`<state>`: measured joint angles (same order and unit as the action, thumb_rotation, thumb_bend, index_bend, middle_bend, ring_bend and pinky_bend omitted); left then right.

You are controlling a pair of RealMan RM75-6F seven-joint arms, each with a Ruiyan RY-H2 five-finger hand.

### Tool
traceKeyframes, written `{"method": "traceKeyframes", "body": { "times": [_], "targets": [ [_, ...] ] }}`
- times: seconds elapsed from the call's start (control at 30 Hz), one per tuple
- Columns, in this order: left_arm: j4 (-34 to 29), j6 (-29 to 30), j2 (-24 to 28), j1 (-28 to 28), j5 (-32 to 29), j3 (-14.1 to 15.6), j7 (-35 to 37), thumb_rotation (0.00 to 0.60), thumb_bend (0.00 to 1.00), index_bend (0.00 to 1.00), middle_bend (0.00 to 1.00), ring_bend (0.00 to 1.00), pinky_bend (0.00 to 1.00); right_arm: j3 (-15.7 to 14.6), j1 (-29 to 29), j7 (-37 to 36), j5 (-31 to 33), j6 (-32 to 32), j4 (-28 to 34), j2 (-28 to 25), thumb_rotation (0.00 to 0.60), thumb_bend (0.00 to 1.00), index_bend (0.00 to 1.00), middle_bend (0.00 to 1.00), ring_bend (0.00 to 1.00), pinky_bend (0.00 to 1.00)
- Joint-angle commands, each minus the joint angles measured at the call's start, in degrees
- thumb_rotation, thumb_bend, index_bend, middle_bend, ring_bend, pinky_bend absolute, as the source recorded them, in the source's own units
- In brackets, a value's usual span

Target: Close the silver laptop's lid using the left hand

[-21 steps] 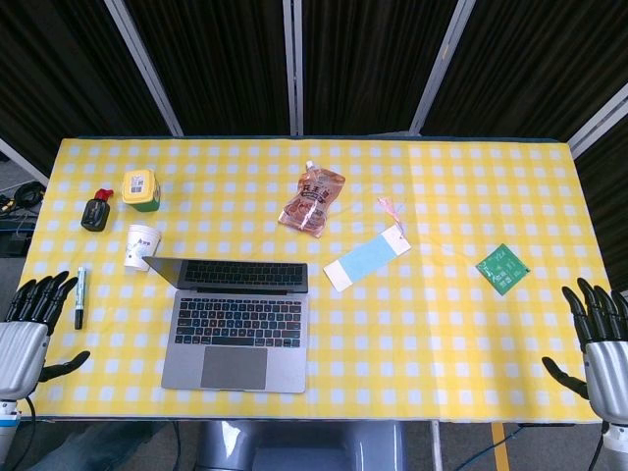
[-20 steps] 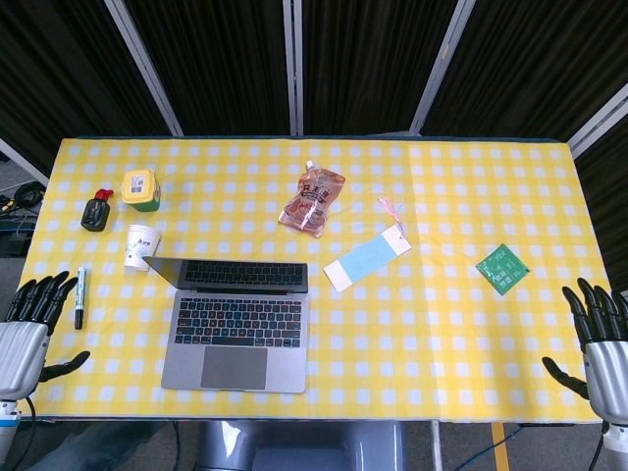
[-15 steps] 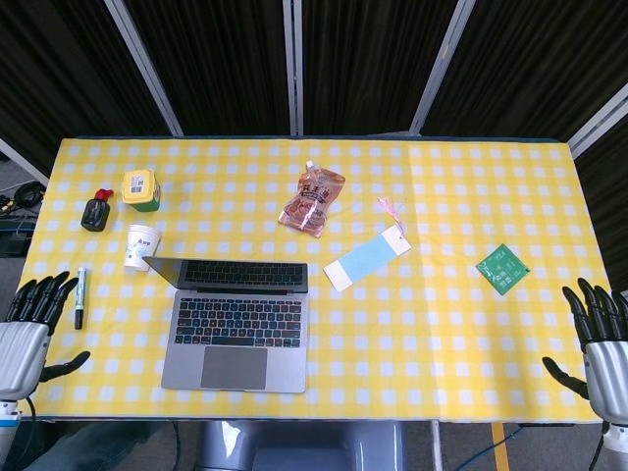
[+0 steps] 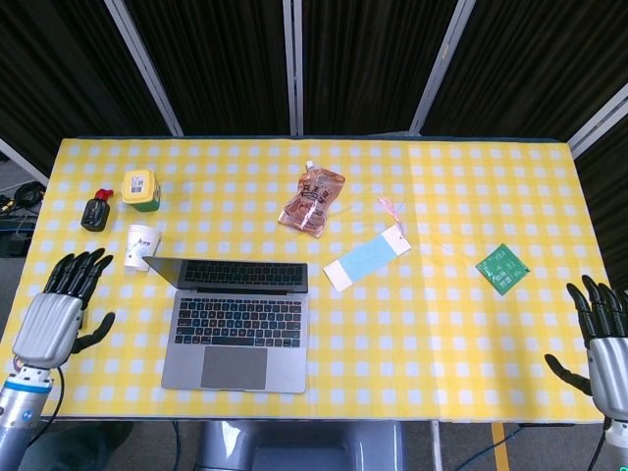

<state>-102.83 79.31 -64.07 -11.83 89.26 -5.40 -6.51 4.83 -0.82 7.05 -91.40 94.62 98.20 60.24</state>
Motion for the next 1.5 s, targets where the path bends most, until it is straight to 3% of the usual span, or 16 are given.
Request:
{"method": "traceKeyframes", "body": {
  "times": [0.03, 0.27, 0.33, 0.43, 0.5, 0.63, 0.77, 1.13, 1.5],
  "targets": [
    [-0.8, -6.9, -0.4, -6.5, -3.0, -4.8, 4.4, 0.600, 1.00, 0.08, 0.00, 0.00, 0.00, 0.3, 0.4, -0.3, 1.3, -1.0, -0.3, 0.0, 0.600, 0.00, 0.05, 0.00, 0.00, 0.00],
    [-0.3, -17.9, -0.5, -16.4, -9.8, -11.1, 4.1, 0.600, 1.00, 0.11, 0.00, 0.00, 0.00, 0.9, 0.7, -0.8, 4.8, -3.2, -1.1, 0.0, 0.600, 0.00, 0.05, 0.00, 0.00, 0.00],
    [-0.7, -21.9, 0.1, -18.9, -11.7, -11.8, 3.5, 0.600, 1.00, 0.12, 0.01, 0.00, 0.02, 1.1, 0.9, -0.9, 5.3, -3.5, -1.2, 0.0, 0.600, 0.00, 0.06, 0.00, 0.00, 0.00],
    [-1.4, -28.4, 0.9, -22.7, -15.3, -12.4, 3.7, 0.600, 1.00, 0.15, 0.08, 0.06, 0.10, 1.4, 1.1, -0.7, 5.7, -3.6, -1.5, 0.2, 0.600, 0.00, 0.06, 0.00, 0.00, 0.00],
    [-1.4, -31.1, 1.1, -24.4, -16.9, -12.6, 3.5, 0.600, 1.00, 0.18, 0.15, 0.14, 0.21, 1.4, 1.1, -0.6, 5.8, -3.7, -1.6, 0.3, 0.600, 0.00, 0.06, 0.00, 0.00, 0.00],
    [-1.1, -33.6, 0.4, -27.1, -20.1, -12.3, 0.7, 0.600, 1.00, 0.29, 0.30, 0.29, 0.37, 1.5, 1.1, -0.6, 6.6, -4.0, -2.1, 0.5, 0.600, 0.00, 0.06, 0.00, 0.00, 0.00],
    [-1.6, -34.8, 0.4, -28.4, -22.5, -11.6, -0.5, 0.600, 1.00, 0.41, 0.34, 0.33, 0.41, 1.6, 1.2, -0.5, 6.9, -4.1, -2.4, 0.6, 0.600, 0.00, 0.06, 0.00, 0.00, 0.00],
    [-5.4, -38.2, 3.9, -28.7, -24.9, -9.1, 2.9, 0.600, 1.00, 0.43, 0.38, 0.37, 0.42, 1.3, 0.9, -0.3, 6.0, -3.2, -2.3, 0.8, 0.600, 0.00, 0.06, 0.00, 0.00, 0.00],
    [-11.6, -37.8, 9.2, -25.6, -16.8, -5.9, 7.6, 0.600, 1.00, 0.43, 0.38, 0.37, 0.42, 1.1, 0.6, 1.0, 5.4, -2.4, -1.5, 0.9, 0.600, 0.00, 0.07, 0.00, 0.00, 0.00]
  ]
}}
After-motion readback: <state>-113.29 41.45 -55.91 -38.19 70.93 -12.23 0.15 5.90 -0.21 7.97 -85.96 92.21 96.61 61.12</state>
